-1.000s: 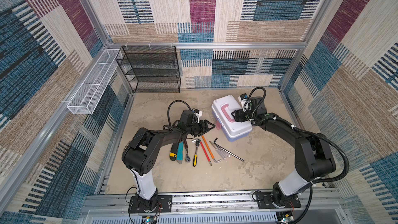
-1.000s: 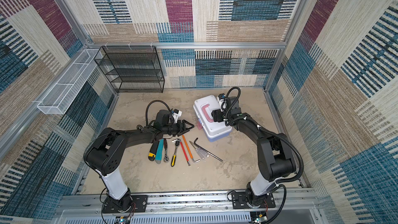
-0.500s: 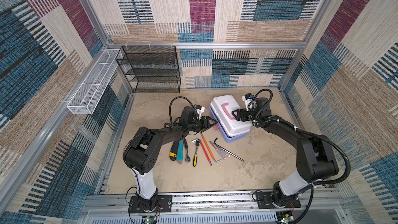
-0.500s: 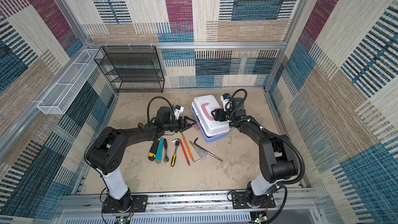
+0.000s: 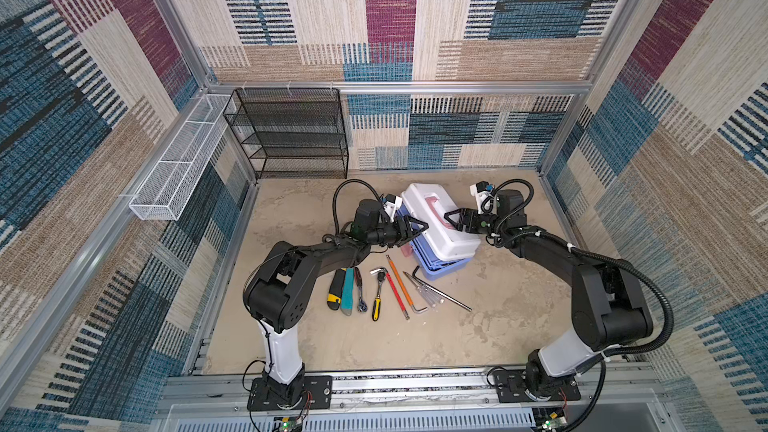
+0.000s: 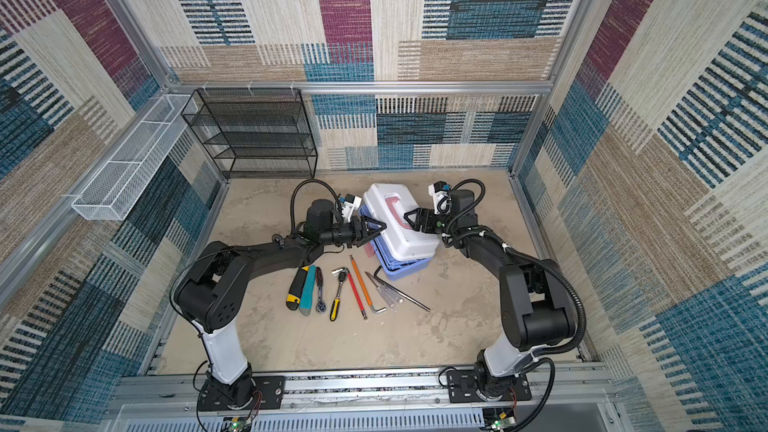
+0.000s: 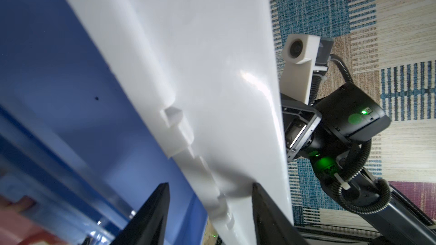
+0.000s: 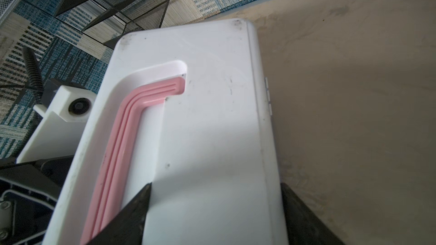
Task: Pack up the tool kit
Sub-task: 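Lift the lid at the latch with left gripper while right gripper holds box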
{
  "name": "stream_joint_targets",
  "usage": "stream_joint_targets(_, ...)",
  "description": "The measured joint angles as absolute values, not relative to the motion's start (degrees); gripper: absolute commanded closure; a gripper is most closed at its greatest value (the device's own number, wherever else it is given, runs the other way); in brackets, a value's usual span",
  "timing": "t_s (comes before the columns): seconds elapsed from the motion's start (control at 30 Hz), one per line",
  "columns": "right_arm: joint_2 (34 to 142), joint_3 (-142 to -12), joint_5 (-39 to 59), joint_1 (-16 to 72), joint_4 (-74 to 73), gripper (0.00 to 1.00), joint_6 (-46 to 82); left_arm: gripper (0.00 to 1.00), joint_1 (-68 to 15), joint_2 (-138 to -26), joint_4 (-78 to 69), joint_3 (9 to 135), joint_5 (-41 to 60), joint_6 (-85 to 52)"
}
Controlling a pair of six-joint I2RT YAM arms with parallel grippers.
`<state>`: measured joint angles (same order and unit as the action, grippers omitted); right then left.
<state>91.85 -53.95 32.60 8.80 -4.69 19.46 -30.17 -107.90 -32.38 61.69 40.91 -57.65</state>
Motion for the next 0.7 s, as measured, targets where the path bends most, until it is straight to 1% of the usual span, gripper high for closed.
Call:
stream_joint_targets(0.23,92.0,-52.8,33.5,8.7,-7.7,0.28,23.2,0.47,-30.5,-108.3,-35.1,63.5,41.2,-59.9)
stream_joint_targets(0.47,92.1,-51.6,33.9,8.3,-10.5,0.24,27.4,0.58,-30.5,-109.2,-35.2,65.5,41.0,-61.7)
stream_joint_targets(0.53,92.2,-51.4,33.8,8.3,-10.9,0.22,28.4,0.62,-30.5,-109.6,-35.2,66.2,40.9,-62.2)
stream_joint_targets(0.7,91.9,-51.2,31.4,8.1,-11.6,0.10,29.3,0.69,-30.4,-111.5,-35.1,69.1,41.0,-63.3)
